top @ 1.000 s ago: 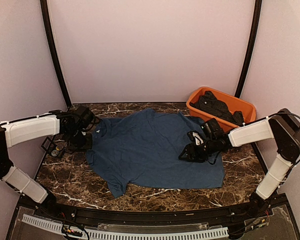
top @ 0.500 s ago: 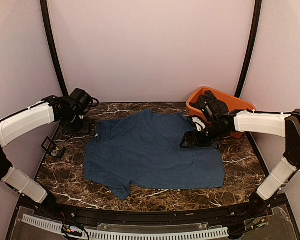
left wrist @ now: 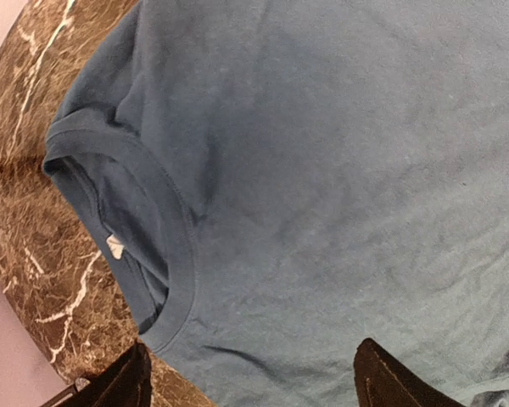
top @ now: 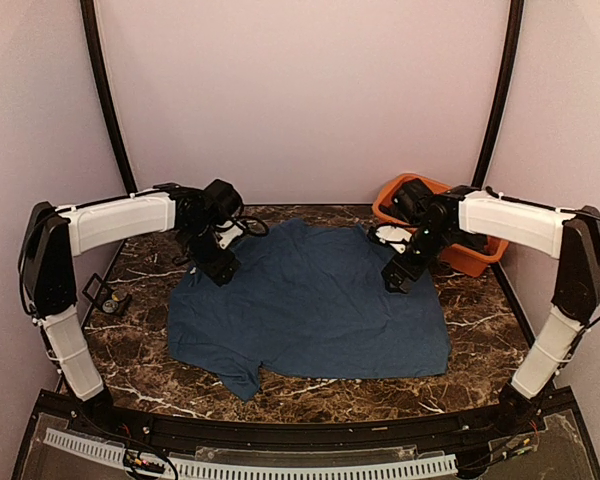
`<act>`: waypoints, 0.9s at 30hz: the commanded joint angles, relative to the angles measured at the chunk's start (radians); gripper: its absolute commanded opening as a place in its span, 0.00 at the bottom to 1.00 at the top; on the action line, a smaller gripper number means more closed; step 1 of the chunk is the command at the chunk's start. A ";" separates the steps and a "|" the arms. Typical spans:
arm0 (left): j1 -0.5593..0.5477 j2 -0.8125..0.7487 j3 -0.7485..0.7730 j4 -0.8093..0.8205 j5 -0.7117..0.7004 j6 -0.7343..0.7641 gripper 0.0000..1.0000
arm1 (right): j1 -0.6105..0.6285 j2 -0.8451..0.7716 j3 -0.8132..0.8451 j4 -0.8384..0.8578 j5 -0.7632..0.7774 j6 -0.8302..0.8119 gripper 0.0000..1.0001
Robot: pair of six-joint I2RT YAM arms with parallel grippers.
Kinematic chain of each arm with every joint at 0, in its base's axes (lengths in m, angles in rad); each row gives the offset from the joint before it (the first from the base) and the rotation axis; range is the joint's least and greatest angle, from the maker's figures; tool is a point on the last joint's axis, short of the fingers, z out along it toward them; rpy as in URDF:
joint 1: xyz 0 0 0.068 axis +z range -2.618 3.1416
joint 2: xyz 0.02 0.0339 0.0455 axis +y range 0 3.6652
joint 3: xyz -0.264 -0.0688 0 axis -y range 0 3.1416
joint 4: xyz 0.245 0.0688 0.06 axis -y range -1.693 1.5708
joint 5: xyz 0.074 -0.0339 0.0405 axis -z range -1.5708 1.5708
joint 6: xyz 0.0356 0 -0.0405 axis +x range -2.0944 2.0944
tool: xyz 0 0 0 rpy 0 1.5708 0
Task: Pin the brooch onto the clothing
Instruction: Smooth out the flattened clothing at the center of the board, then pick up the flattened clothing from the center of the board.
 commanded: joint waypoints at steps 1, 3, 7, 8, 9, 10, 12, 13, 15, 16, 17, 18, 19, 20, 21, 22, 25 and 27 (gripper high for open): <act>-0.018 -0.084 -0.057 0.008 0.110 0.156 0.81 | 0.003 -0.015 -0.025 -0.067 -0.021 -0.161 0.99; -0.047 -0.115 -0.110 0.031 0.123 0.200 0.81 | 0.003 -0.025 -0.069 -0.054 -0.037 -0.200 0.99; -0.084 -0.106 -0.188 0.053 0.012 0.264 0.80 | 0.007 -0.026 -0.124 -0.010 -0.048 -0.210 0.99; -0.089 -0.095 -0.201 0.052 -0.027 0.271 0.80 | 0.009 -0.021 -0.125 -0.008 -0.044 -0.208 0.99; -0.096 -0.075 -0.205 0.050 -0.045 0.282 0.79 | 0.013 -0.018 -0.125 -0.007 -0.043 -0.202 0.99; -0.100 -0.066 -0.209 0.050 -0.066 0.285 0.79 | 0.015 -0.017 -0.130 -0.003 -0.045 -0.197 0.99; -0.103 -0.044 -0.208 0.054 -0.074 0.292 0.78 | 0.018 -0.012 -0.154 0.018 -0.047 -0.194 0.99; -0.103 -0.035 -0.209 0.068 -0.079 0.293 0.78 | 0.020 -0.010 -0.166 0.026 -0.043 -0.199 0.99; -0.103 -0.015 -0.205 0.080 -0.097 0.307 0.77 | 0.020 -0.004 -0.180 0.040 -0.029 -0.202 0.99; -0.103 -0.007 -0.204 0.086 -0.105 0.316 0.77 | 0.021 0.000 -0.183 0.044 -0.032 -0.202 0.99; -0.103 0.011 -0.202 0.089 -0.120 0.320 0.77 | 0.021 0.003 -0.183 0.045 -0.036 -0.202 0.99; -0.103 0.020 -0.201 0.090 -0.124 0.328 0.77 | 0.021 0.005 -0.184 0.046 -0.041 -0.203 0.99; -0.102 0.035 -0.201 0.093 -0.127 0.331 0.75 | 0.022 0.008 -0.183 0.046 -0.044 -0.202 0.99; -0.103 0.041 -0.201 0.098 -0.128 0.336 0.74 | 0.022 0.013 -0.183 0.046 -0.044 -0.199 0.98; -0.103 0.051 -0.202 0.099 -0.120 0.338 0.73 | 0.022 0.020 -0.182 0.046 -0.044 -0.195 0.98; -0.103 0.055 -0.201 0.103 -0.113 0.342 0.72 | 0.022 0.025 -0.181 0.044 -0.044 -0.190 0.98; -0.103 0.052 -0.210 0.112 -0.081 0.346 0.72 | 0.023 0.047 -0.179 0.033 -0.048 -0.167 0.94; -0.102 0.050 -0.223 0.123 -0.086 0.356 0.72 | 0.025 0.061 -0.187 0.034 -0.048 -0.155 0.92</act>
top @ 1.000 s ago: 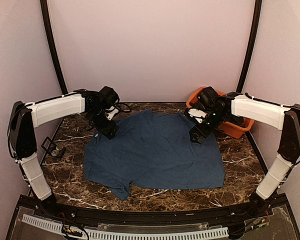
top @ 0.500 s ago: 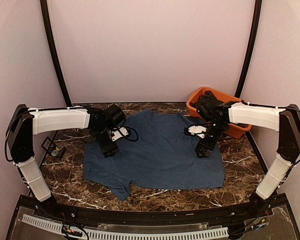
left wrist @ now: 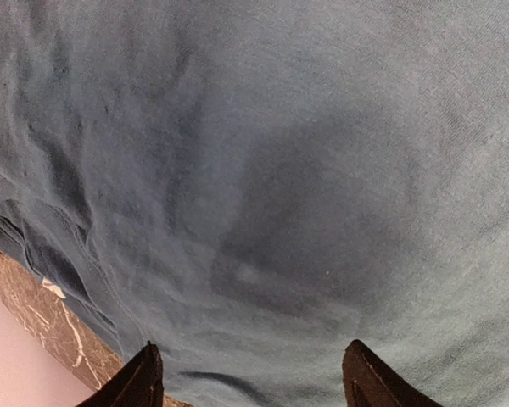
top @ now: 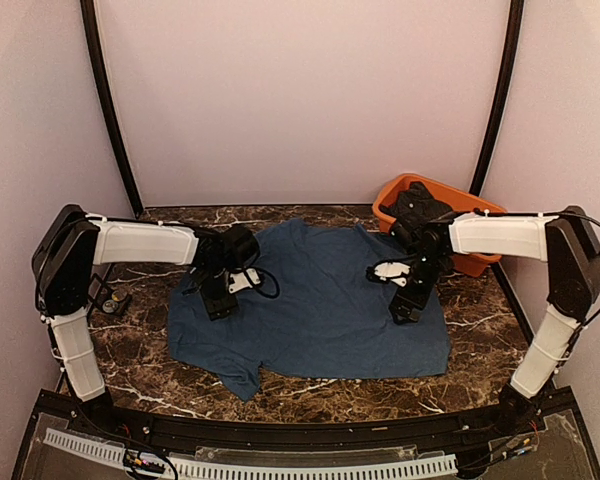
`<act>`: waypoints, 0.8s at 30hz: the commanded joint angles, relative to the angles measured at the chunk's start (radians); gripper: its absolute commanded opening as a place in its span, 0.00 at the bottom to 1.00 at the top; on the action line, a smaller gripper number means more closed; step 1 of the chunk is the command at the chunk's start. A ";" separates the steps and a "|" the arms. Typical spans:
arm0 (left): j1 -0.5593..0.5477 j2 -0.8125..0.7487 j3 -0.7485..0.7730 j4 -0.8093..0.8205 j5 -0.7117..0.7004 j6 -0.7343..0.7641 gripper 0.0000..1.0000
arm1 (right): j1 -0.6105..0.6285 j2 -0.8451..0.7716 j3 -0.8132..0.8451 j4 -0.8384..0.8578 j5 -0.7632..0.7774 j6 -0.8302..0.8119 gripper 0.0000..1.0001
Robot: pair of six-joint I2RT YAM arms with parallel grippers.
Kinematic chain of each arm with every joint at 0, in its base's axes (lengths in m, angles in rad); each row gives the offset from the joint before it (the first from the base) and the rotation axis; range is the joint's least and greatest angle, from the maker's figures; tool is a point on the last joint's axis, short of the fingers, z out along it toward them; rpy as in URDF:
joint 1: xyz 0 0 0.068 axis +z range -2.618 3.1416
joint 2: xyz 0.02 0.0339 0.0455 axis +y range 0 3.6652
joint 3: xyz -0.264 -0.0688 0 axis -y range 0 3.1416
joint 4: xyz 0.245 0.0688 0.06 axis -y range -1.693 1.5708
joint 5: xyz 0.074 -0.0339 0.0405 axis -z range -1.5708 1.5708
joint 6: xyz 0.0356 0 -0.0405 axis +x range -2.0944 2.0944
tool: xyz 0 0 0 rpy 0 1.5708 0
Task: Pin the brooch onto the clothing
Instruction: Pick up the flattened clothing from the center of the board.
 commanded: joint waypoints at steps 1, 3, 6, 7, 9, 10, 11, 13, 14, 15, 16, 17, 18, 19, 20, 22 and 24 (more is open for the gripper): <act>0.000 -0.010 -0.027 0.017 0.006 0.035 0.71 | 0.015 0.044 -0.018 0.008 -0.014 0.033 0.92; 0.000 0.002 -0.032 0.026 -0.008 0.040 0.69 | 0.022 0.052 -0.034 0.019 -0.014 0.039 0.91; 0.000 0.022 -0.035 0.028 -0.014 0.044 0.64 | 0.027 0.056 -0.059 0.038 -0.040 0.051 0.90; 0.000 0.031 -0.035 0.027 -0.007 0.045 0.60 | 0.028 0.054 -0.068 0.048 -0.044 0.053 0.89; -0.001 0.037 -0.041 0.031 0.007 0.048 0.56 | 0.027 0.054 -0.089 0.060 -0.046 0.052 0.89; -0.001 0.037 -0.043 0.036 0.011 0.050 0.54 | 0.027 0.055 -0.096 0.069 -0.045 0.051 0.89; -0.001 0.038 -0.048 0.037 0.021 0.052 0.50 | 0.027 0.057 -0.098 0.071 -0.048 0.050 0.89; -0.002 0.042 -0.052 0.041 0.033 0.056 0.47 | 0.028 0.061 -0.097 0.074 -0.069 0.047 0.87; -0.002 0.045 -0.054 0.043 0.039 0.060 0.45 | 0.027 0.063 -0.098 0.076 -0.076 0.045 0.86; -0.002 0.050 -0.056 0.043 0.053 0.061 0.42 | 0.027 0.066 -0.099 0.076 -0.078 0.045 0.86; -0.002 0.059 -0.056 0.043 0.059 0.061 0.40 | 0.026 0.069 -0.101 0.077 -0.078 0.043 0.86; -0.002 0.065 -0.054 0.044 0.067 0.061 0.36 | 0.026 0.071 -0.105 0.079 -0.079 0.040 0.85; -0.002 0.079 -0.052 0.039 0.071 0.060 0.34 | 0.027 0.072 -0.107 0.080 -0.083 0.039 0.83; -0.002 0.085 -0.049 0.038 0.076 0.060 0.29 | 0.026 0.075 -0.107 0.083 -0.091 0.038 0.80; -0.002 0.098 -0.046 0.033 0.079 0.059 0.19 | 0.027 0.079 -0.108 0.084 -0.099 0.038 0.76; -0.002 0.113 -0.036 0.020 0.079 0.052 0.03 | 0.026 0.088 -0.110 0.083 -0.108 0.035 0.48; -0.002 0.113 -0.028 0.008 0.078 0.048 0.01 | 0.026 0.095 -0.107 0.085 -0.088 0.038 0.17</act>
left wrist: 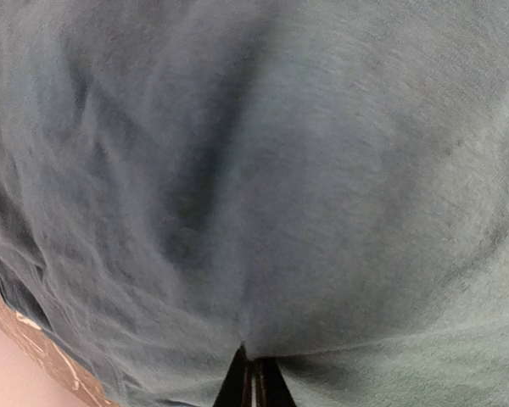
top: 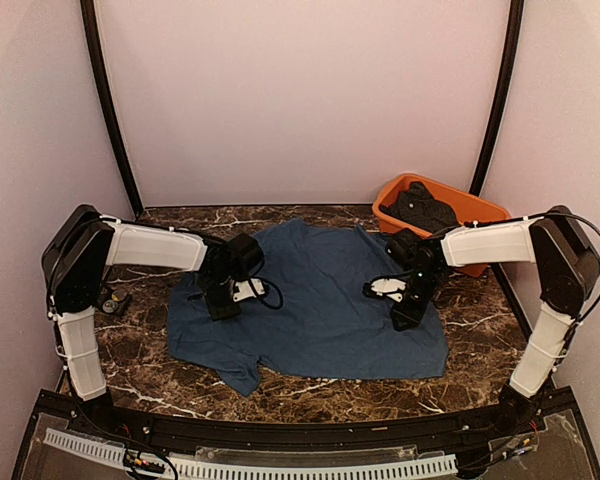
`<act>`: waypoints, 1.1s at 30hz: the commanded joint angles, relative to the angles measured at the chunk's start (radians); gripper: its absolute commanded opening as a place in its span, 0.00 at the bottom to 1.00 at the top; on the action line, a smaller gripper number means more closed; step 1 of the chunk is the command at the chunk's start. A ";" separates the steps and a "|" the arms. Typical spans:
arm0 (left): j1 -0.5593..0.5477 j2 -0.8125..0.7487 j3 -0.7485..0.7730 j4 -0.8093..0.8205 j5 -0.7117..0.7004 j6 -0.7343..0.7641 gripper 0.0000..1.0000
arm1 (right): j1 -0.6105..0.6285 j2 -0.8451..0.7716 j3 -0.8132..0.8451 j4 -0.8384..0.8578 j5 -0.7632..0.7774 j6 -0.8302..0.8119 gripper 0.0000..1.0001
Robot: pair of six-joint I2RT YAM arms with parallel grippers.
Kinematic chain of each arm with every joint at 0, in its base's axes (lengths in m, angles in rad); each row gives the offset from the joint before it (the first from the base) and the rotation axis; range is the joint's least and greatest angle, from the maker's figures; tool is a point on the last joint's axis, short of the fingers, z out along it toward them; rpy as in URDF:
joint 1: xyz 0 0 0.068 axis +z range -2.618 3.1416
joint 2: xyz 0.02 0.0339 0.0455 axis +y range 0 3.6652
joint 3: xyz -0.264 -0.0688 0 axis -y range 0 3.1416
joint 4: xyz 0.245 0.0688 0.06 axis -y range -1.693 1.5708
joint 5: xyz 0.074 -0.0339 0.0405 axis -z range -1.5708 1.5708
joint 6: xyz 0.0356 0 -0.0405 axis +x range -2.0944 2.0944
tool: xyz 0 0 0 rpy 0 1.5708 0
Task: Pin the brooch onto the clothing
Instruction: Pick up the flattened clothing from the center of the board.
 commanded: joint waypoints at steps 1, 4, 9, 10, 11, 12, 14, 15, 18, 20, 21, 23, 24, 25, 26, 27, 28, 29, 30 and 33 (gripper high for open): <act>0.003 0.052 -0.007 -0.042 0.040 -0.007 0.01 | 0.008 0.037 -0.018 0.005 -0.015 0.002 0.13; 0.003 0.026 0.003 -0.050 0.010 -0.021 0.01 | 0.007 0.025 -0.018 0.011 0.001 0.003 0.04; 0.004 -0.025 0.009 -0.038 -0.137 -0.042 0.01 | 0.005 -0.006 -0.016 0.008 0.041 0.009 0.00; 0.003 -0.041 0.012 -0.038 -0.163 -0.044 0.01 | 0.004 -0.014 -0.016 0.009 0.045 0.011 0.00; 0.002 -0.049 0.012 -0.034 -0.174 -0.049 0.01 | 0.003 -0.022 -0.014 0.009 0.064 0.014 0.00; 0.002 -0.067 0.013 -0.031 -0.193 -0.050 0.01 | 0.002 -0.029 -0.013 0.009 0.074 0.017 0.00; 0.002 -0.098 0.009 -0.019 -0.217 -0.050 0.01 | 0.002 -0.046 -0.011 0.009 0.078 0.022 0.00; 0.002 -0.118 0.005 -0.005 -0.226 -0.045 0.01 | 0.002 -0.052 -0.008 0.008 0.079 0.022 0.00; 0.001 -0.150 -0.010 0.010 -0.253 -0.036 0.01 | 0.001 -0.069 -0.002 0.008 0.098 0.026 0.00; -0.006 -0.167 -0.015 0.013 -0.255 -0.033 0.01 | -0.001 -0.079 0.005 0.008 0.114 0.029 0.00; -0.014 -0.176 -0.018 0.013 -0.254 -0.029 0.01 | -0.001 -0.084 0.008 0.007 0.114 0.030 0.00; -0.024 -0.186 -0.025 0.012 -0.248 -0.022 0.01 | -0.001 -0.093 0.014 0.009 0.115 0.030 0.00; -0.028 -0.187 -0.027 0.011 -0.240 -0.020 0.01 | -0.001 -0.095 0.016 0.008 0.117 0.030 0.00; -0.035 -0.187 -0.032 0.011 -0.237 -0.016 0.01 | -0.002 -0.097 0.018 0.008 0.124 0.031 0.00; -0.037 -0.186 -0.035 0.009 -0.232 -0.014 0.01 | -0.002 -0.097 0.018 0.008 0.128 0.032 0.00; -0.046 -0.183 -0.038 0.004 -0.227 -0.014 0.01 | -0.002 -0.095 0.018 0.008 0.132 0.032 0.00; -0.048 -0.179 -0.039 0.001 -0.224 -0.014 0.01 | -0.003 -0.093 0.018 0.007 0.136 0.034 0.00; -0.058 -0.172 -0.042 -0.006 -0.222 -0.016 0.01 | -0.002 -0.092 0.020 0.006 0.142 0.035 0.00; -0.061 -0.169 -0.044 -0.011 -0.220 -0.016 0.01 | -0.003 -0.091 0.022 0.008 0.152 0.037 0.00; -0.083 -0.151 -0.049 -0.025 -0.224 -0.018 0.01 | -0.003 -0.090 0.029 0.006 0.164 0.043 0.00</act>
